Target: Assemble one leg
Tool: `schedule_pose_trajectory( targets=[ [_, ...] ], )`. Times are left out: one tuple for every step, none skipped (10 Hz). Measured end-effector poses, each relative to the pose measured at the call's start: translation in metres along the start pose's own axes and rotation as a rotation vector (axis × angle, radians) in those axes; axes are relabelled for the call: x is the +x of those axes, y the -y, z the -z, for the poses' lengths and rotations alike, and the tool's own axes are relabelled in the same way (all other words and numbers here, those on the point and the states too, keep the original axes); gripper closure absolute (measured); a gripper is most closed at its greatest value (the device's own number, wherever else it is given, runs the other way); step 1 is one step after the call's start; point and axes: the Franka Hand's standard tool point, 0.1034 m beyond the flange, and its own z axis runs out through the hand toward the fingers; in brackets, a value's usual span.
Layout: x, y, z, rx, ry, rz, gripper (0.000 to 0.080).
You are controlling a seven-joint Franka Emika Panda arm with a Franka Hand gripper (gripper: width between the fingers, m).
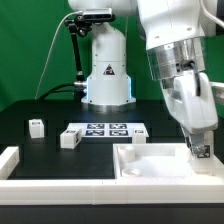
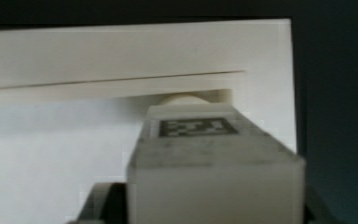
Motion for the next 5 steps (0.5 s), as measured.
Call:
schedule_pose_trajectory(
  targets=[
    [-0.0008,-0.0002,-0.0002,0.0,0.004,-0.097,0.0508],
    [-0.0008,-0.0003,-0.0005,0.001,0.006,-0.1,0.0508],
    [-0.0009,-0.0005,-0.0007,0.0,0.006,-0.068,0.0427],
    [-0.001,-0.0003,-0.0006,0.001,0.006,-0.027,0.0427],
    [-0.0007,0.0016,0.0005,0.003,0.007,0.076,0.0246]
  ],
)
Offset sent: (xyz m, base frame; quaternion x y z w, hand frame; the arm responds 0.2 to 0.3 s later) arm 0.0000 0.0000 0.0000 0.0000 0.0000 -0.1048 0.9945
